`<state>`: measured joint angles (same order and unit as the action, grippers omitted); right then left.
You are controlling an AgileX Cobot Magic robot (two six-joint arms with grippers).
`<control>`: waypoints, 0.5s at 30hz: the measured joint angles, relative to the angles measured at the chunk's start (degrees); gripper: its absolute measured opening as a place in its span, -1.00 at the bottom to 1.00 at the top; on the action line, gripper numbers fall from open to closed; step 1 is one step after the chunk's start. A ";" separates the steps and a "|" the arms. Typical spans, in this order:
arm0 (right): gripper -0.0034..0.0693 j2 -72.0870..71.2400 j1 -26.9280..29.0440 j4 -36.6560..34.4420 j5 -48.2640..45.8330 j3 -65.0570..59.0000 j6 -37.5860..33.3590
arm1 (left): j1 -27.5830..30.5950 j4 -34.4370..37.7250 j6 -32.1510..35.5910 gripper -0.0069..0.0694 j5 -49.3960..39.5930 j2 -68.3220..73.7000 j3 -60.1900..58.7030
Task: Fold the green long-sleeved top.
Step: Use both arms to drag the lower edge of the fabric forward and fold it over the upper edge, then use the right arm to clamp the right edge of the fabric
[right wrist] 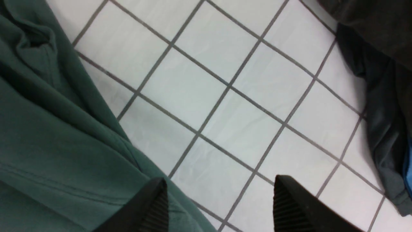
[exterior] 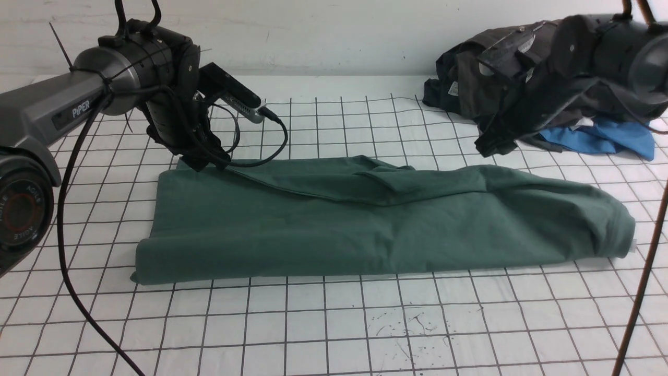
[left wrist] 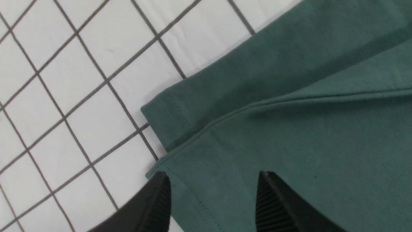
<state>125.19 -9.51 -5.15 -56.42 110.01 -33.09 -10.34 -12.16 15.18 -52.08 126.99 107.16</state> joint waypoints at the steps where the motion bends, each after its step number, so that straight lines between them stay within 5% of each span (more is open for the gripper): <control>1: 0.22 -0.07 -0.42 -0.32 -1.74 0.62 -0.24 | 0.00 0.00 -0.33 0.08 0.00 0.00 0.00; 8: -0.35 0.71 -7.64 -9.99 -12.09 1.63 -8.03 | 0.00 2.19 -0.98 0.08 -0.24 0.00 0.04; 12: -0.80 4.00 -11.79 -11.37 -11.24 1.64 -9.89 | 0.00 2.95 -1.11 0.08 -1.76 0.00 0.04; 15: -0.91 6.30 -12.77 -11.17 -8.16 1.62 -9.02 | 0.00 3.00 -1.11 0.08 -2.26 0.00 0.04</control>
<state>131.49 -22.28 -16.32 -64.58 111.64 -42.12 -10.34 -9.15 14.07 -54.35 126.99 107.21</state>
